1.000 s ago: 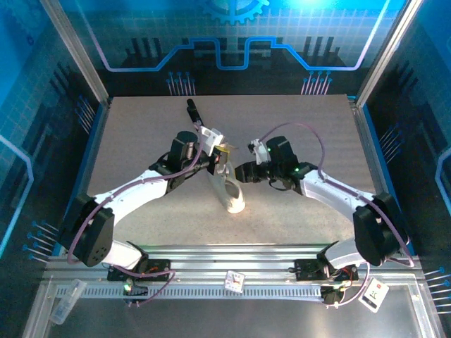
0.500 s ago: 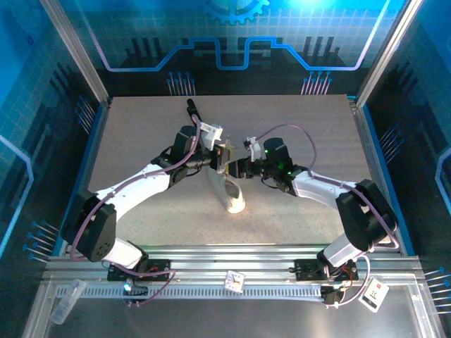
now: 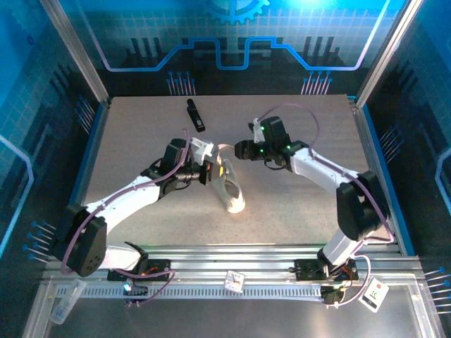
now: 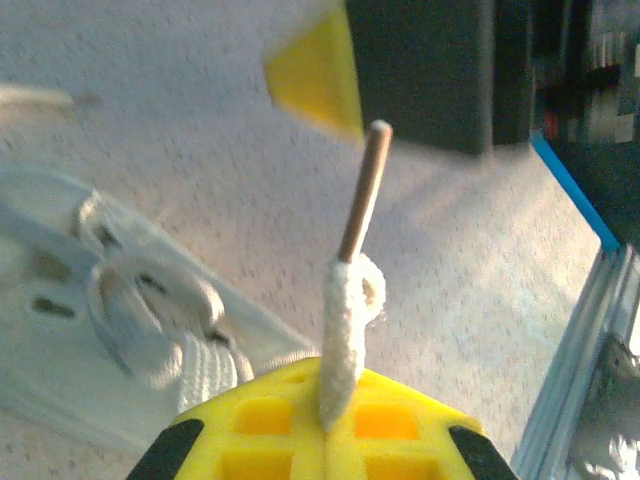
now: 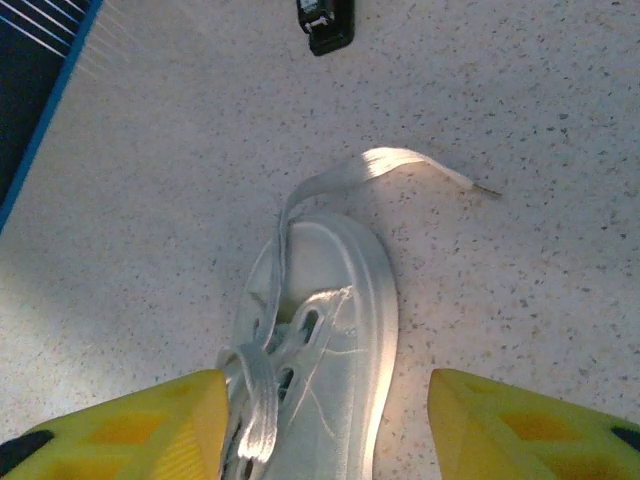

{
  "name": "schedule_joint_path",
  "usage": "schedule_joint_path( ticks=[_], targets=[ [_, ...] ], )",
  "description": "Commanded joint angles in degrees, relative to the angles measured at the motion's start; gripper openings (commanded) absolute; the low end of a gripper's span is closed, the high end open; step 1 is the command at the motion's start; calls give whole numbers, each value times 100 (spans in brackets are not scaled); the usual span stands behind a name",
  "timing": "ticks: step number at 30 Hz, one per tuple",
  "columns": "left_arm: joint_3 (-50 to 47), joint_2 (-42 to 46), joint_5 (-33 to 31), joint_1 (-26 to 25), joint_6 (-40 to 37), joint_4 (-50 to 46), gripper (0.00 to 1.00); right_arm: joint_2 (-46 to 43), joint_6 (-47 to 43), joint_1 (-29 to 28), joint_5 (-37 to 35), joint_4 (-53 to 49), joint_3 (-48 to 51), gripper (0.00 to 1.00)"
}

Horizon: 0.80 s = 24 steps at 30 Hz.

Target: Tie the shoes

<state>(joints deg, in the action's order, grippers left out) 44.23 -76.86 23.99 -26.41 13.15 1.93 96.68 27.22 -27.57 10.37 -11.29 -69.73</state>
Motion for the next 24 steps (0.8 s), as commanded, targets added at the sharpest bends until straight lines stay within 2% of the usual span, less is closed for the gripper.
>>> schedule_joint_path(
  ticks=[1,6,12,15,18,20,24],
  targets=[
    [-405,136,529,-4,-187,229,0,753,193,-52,-13,-1201,-737,56],
    [-643,237,553,0,-337,240,0,1927,-187,-481,-83,-2416,-2363,56],
    [-714,228,514,13,-520,64,0,3075,-548,-658,-343,-3732,-3849,57],
    [-681,114,566,13,-507,139,0,3507,-705,-682,-347,-4246,-4445,57],
    [-602,-10,589,24,-562,93,0,3629,-805,-754,-299,-4349,-4690,56],
    [-535,-57,587,35,-615,-2,0,3629,-857,-790,-277,-4372,-4796,50],
    [-468,8,589,137,-757,-216,0,3581,-1030,-814,-261,-4379,-4902,24]
  ],
)
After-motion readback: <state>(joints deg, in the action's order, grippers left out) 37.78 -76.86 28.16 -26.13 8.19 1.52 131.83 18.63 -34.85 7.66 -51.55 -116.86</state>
